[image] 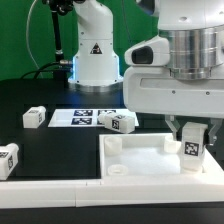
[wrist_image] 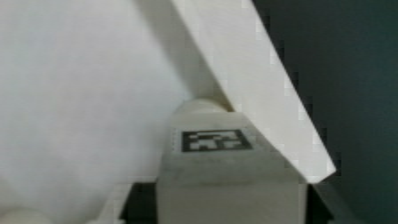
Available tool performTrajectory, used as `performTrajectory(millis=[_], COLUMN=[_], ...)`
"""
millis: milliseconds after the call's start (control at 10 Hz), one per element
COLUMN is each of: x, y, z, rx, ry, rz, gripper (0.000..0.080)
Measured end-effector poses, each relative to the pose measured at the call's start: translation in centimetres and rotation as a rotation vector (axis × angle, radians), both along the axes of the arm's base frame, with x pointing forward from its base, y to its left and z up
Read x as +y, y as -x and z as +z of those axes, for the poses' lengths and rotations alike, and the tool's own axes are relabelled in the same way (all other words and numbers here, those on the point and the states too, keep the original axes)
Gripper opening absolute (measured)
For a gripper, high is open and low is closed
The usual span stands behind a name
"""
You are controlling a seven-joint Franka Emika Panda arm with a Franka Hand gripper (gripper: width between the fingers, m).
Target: Assemble one leg
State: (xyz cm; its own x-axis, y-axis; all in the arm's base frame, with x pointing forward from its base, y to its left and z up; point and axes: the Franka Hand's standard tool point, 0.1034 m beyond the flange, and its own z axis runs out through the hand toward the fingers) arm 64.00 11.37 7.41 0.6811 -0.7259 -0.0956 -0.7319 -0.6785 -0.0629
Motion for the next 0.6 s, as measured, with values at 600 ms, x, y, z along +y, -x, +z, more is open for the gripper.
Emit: performTrajectory(millis=[600], x=[0.51], y=[0.01], z=[0.04], rx=[0.014], ry=[-0.014], rz=[-0.130], gripper=[0.0388])
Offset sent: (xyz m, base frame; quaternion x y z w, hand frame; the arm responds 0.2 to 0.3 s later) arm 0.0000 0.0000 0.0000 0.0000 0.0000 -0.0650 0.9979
